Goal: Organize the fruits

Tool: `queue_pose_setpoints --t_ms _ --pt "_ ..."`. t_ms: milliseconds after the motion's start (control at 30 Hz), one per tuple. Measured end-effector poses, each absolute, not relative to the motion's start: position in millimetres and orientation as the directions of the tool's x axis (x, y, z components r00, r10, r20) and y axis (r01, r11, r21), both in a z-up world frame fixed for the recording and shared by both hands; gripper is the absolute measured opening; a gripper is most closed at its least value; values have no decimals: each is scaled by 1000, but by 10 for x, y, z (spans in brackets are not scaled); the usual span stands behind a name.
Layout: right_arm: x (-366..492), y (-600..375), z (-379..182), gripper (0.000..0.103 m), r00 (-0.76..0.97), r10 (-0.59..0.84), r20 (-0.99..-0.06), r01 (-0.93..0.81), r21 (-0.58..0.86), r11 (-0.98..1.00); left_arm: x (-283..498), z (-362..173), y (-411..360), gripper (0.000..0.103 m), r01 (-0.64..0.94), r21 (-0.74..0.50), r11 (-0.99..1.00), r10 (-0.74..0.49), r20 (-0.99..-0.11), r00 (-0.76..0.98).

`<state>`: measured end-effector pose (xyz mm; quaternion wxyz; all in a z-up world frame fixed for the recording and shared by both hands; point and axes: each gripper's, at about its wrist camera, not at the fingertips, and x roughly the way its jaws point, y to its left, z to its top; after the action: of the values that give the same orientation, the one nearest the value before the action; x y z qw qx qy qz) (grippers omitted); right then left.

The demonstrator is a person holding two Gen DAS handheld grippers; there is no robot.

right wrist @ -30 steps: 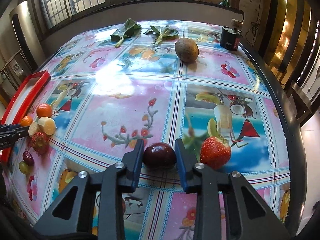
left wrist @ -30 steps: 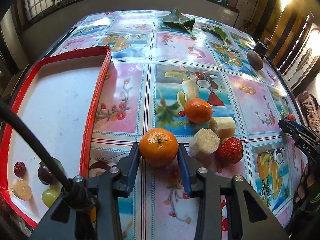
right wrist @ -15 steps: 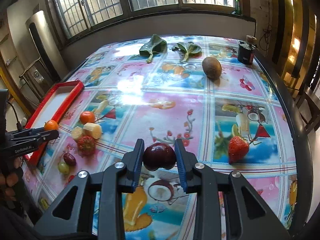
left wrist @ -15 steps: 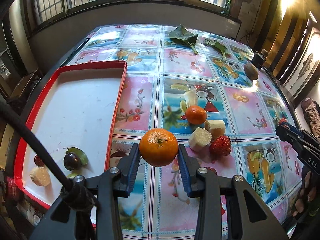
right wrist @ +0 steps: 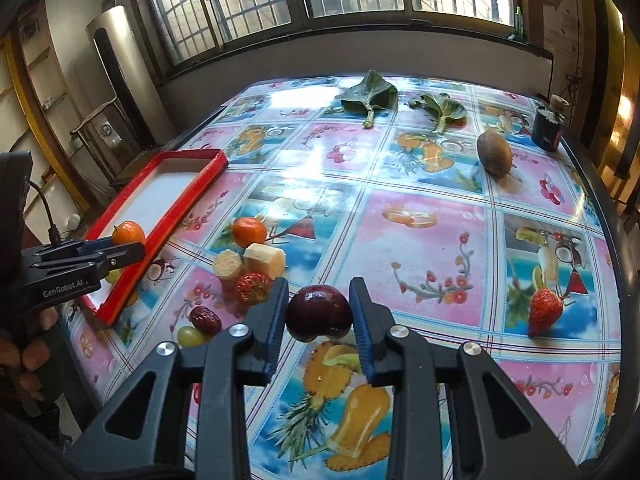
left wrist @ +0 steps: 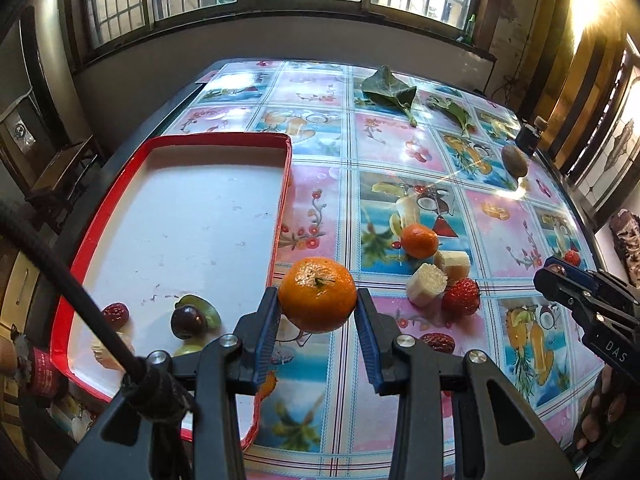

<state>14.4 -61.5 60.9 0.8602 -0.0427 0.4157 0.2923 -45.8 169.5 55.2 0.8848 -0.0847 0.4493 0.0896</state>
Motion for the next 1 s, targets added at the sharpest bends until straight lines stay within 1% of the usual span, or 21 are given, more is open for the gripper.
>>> queue_pose_setpoints --t_ms 567,1000 --pt "58 -8 682 33 421 532 -735 -631 184 754 -554 595 2045 37 -291 -88 953 107 -800 591" --pt "73 751 657 33 320 608 -726 -715 236 658 -637 591 2816 37 -442 -82 893 206 -800 564"
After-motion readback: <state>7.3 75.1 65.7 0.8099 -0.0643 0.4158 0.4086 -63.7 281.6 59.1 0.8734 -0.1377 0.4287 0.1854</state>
